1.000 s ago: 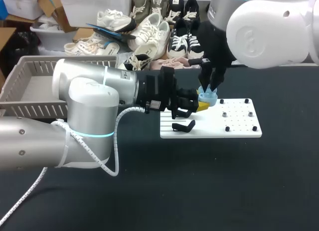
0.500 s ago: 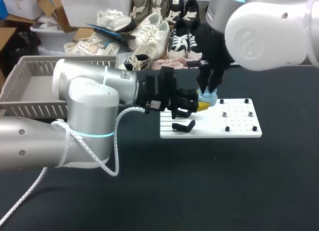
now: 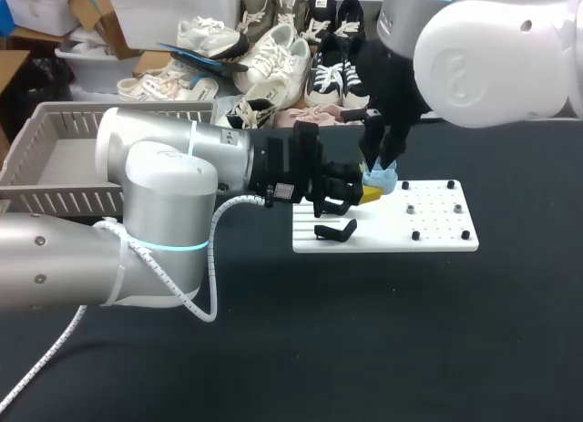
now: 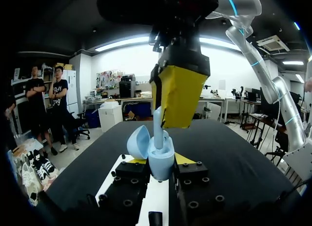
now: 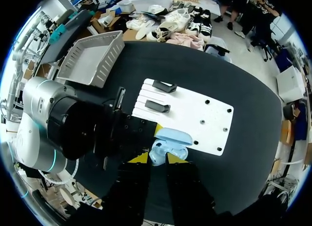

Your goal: Pick up each earbud case from the left stands, insert the matching earbuds, close the lid, and place the case in the box.

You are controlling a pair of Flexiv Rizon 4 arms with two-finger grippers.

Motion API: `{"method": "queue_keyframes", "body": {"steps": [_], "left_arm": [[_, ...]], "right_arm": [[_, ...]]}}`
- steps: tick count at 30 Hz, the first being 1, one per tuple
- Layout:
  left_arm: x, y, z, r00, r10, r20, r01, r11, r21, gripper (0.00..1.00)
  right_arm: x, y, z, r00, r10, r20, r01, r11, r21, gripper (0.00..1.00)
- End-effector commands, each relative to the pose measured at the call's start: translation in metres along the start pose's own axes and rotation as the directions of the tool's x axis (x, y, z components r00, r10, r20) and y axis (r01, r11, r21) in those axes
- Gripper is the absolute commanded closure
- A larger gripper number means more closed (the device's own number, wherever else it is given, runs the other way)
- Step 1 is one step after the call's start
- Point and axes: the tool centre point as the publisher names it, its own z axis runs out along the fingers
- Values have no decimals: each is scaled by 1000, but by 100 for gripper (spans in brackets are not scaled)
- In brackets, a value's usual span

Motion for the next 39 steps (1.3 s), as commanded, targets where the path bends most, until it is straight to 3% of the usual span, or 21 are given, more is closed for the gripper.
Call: {"method": "queue_keyframes", "body": {"steps": [1,39], "left_arm": [[0,1,0,1000,0,1,0,1000,1,100],[0,1,0,1000,0,1,0,1000,1,100]], "right_arm": [[4,0,3,1000,4,2,-4,1000,-3,100],[4,-7,8,1000,27,-9,-27,1000,-2,100]]}}
